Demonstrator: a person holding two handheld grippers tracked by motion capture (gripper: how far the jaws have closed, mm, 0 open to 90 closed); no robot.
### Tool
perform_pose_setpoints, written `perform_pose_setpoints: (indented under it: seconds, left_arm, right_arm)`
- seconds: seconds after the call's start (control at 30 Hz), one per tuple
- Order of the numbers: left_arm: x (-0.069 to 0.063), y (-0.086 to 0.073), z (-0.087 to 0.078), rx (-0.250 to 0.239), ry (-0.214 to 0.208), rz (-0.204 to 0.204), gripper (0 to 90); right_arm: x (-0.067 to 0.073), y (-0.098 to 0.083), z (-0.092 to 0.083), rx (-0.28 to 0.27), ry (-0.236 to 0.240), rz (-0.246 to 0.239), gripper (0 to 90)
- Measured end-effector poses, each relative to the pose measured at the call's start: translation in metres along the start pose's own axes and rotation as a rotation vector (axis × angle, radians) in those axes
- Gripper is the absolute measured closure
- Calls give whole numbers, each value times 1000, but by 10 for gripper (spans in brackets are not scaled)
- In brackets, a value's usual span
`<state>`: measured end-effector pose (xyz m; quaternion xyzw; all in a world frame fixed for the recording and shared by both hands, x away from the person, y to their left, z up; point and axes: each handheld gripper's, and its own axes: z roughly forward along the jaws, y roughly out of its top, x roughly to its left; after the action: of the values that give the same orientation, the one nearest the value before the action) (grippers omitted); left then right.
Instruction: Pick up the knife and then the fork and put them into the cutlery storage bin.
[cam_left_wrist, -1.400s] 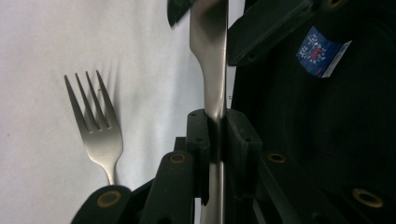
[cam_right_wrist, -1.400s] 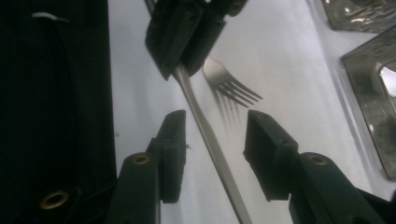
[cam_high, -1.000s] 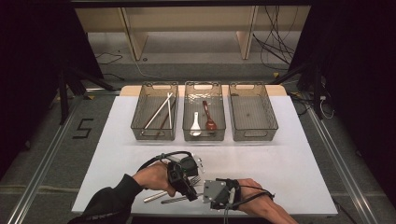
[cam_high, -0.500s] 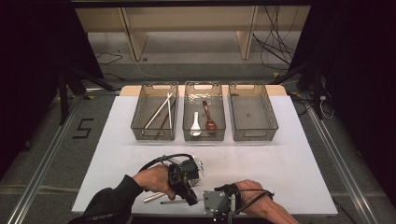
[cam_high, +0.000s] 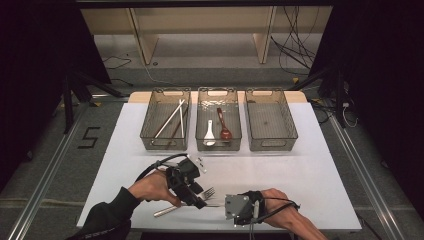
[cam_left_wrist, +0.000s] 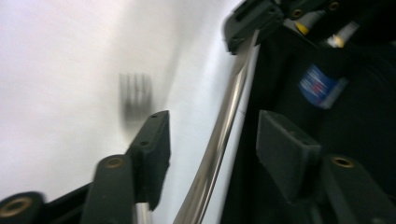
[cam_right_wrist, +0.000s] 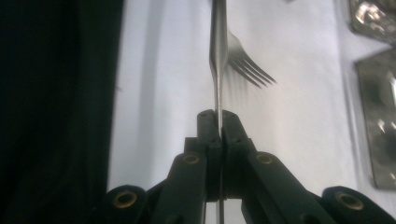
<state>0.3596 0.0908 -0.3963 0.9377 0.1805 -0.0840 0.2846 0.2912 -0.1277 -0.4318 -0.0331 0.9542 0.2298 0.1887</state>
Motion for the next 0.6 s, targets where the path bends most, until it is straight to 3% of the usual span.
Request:
perform_pose_setpoints:
  seconds: [0.1, 0.2, 0.27, 0.47, 0.6]
  left_arm:
    - [-2, -2, -11, -83, 166, 4, 338]
    - [0, -9, -21, -170, 203, -36, 309]
    - [0, -14, -25, -200, 244, -45, 285]
    - [0, -32, -30, -224, 296, -78, 235]
    - [2, -44, -29, -233, 308, -106, 213]
  right_arm:
    - [-7, -7, -3, 14, -4, 74, 895]
    - [-15, -13, -6, 22, -23, 132, 896]
    - [-21, -19, -10, 21, -33, 184, 896]
    - [-47, -39, -24, -27, -81, 353, 896]
    - [-67, -53, -34, -64, -119, 473, 896]
